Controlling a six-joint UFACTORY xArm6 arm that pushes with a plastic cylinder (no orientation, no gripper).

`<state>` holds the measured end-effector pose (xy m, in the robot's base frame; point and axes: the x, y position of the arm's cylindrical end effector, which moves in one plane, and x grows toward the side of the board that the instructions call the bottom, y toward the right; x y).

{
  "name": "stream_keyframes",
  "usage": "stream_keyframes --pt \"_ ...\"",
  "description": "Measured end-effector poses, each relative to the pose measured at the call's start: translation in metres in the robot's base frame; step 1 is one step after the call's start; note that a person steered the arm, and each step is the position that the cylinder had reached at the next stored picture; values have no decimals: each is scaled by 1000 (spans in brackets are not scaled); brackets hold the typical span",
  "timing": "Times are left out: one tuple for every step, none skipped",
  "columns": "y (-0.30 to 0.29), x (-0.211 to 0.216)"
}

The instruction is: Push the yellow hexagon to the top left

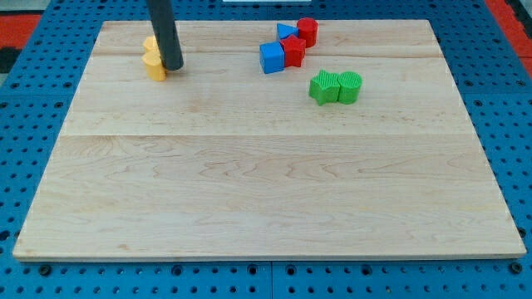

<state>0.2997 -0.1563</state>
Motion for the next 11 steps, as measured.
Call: stream_keyframes --pt "-19 0" --pt "-30 -1" --pt "-22 -1" --pt "1 3" --pt "10 -5" --pt "-2 -27" --pt "-16 -51" --pt "-27 -63" --pt "-36 -67" --pt "-42 -69" --pt "-18 -69"
